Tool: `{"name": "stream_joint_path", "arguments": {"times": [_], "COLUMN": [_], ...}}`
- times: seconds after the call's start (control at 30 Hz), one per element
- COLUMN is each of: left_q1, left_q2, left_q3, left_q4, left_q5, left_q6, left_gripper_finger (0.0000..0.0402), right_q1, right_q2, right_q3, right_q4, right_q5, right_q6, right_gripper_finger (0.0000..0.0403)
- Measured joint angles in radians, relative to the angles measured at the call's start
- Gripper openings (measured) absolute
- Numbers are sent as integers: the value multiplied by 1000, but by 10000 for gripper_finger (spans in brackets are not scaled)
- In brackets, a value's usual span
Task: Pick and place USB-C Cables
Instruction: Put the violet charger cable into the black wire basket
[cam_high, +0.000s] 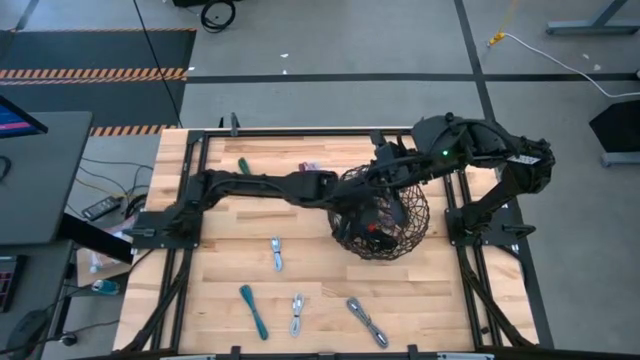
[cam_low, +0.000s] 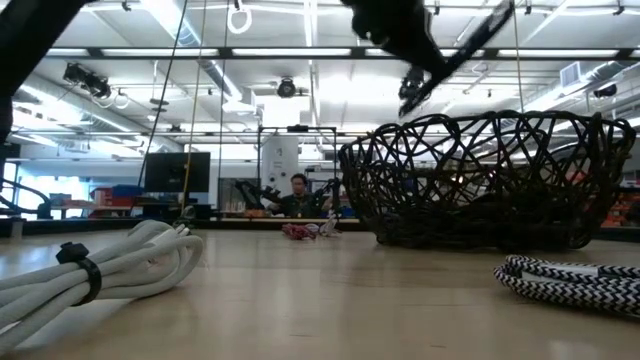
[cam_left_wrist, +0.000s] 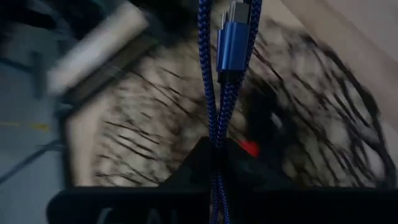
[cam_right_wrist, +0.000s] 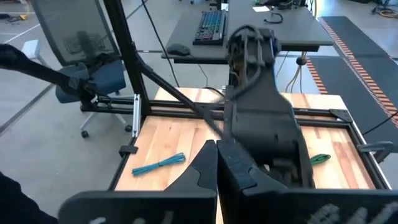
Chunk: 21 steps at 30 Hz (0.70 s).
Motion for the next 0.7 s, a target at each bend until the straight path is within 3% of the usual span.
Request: {"name": "stream_joint_path", "arguments": {"times": [0.23, 0.7], "left_q1": [-2, 5], "left_q2": [76, 110], "left_q3": [4, 5], "left_q4": [-140, -106], "left_q5": [70, 121], "left_q6": [69, 251], "left_gripper_finger": [19, 19], "right_q1": [0, 0], "right_q2": [-12, -60], "right_q3": [4, 6], "right_q4": [33, 63], "right_q5": [-69, -96], "right_q6": [-29, -63], "right_gripper_finger": [0, 0]}}
